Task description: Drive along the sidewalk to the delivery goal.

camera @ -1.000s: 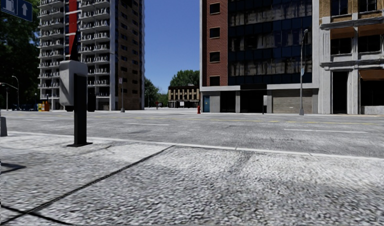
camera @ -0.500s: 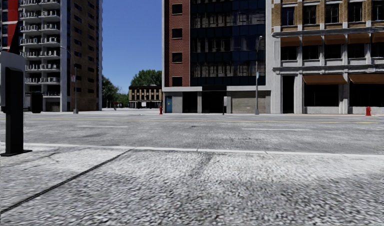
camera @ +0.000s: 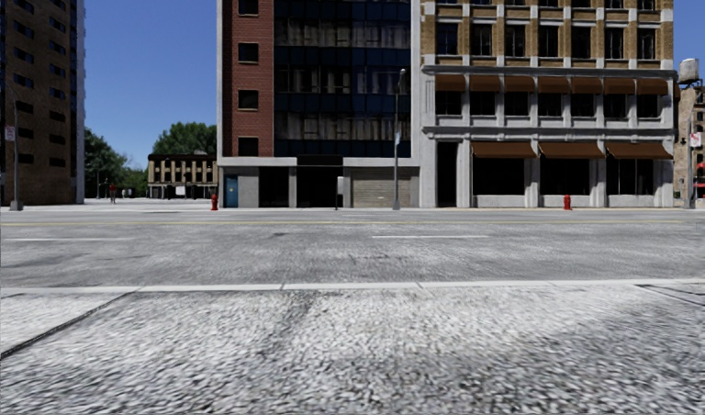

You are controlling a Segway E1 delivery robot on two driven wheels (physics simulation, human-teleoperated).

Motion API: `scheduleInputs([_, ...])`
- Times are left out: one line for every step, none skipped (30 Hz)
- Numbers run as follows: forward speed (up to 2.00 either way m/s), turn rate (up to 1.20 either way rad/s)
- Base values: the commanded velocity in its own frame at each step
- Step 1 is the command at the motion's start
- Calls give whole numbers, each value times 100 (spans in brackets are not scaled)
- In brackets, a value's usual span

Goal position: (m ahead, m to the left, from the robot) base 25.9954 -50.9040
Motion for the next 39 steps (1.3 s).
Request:
scheduleInputs([80,-53])
scheduleInputs([80,-53])
scheduleInputs([80,-53])
scheduleInputs([80,-53])
scheduleInputs([80,-53])
scheduleInputs([80,-53])
scheduleInputs([80,-53])
scheduleInputs([80,-53])
scheduleInputs([80,-53])
scheduleInputs([80,-53])
scheduleInputs([80,-53])
scheduleInputs([80,-53])
scheduleInputs([80,-53])
scheduleInputs([80,-53])
scheduleInputs([80,-53])
scheduleInputs([80,-53])
scheduleInputs([80,-53])
scheduleInputs([80,-53])
scheduleInputs([80,-53])
scheduleInputs([80,-53])
scheduleInputs([80,-53])
scheduleInputs([81,-53])
scheduleInputs([81,-53])
scheduleInputs([81,-53])
scheduleInputs([81,-53])
scheduleInputs([81,-53])
scheduleInputs([82,-53])
scheduleInputs([82,-53])
scheduleInputs([82,-53])
scheduleInputs([82,-53])
scheduleInputs([83,-54])
scheduleInputs([83,-54])
scheduleInputs([83,-54])
scheduleInputs([83,-54])
scheduleInputs([83,-54])
scheduleInputs([84,-54])
scheduleInputs([84,-54])
scheduleInputs([85,-54])
scheduleInputs([85,-54])
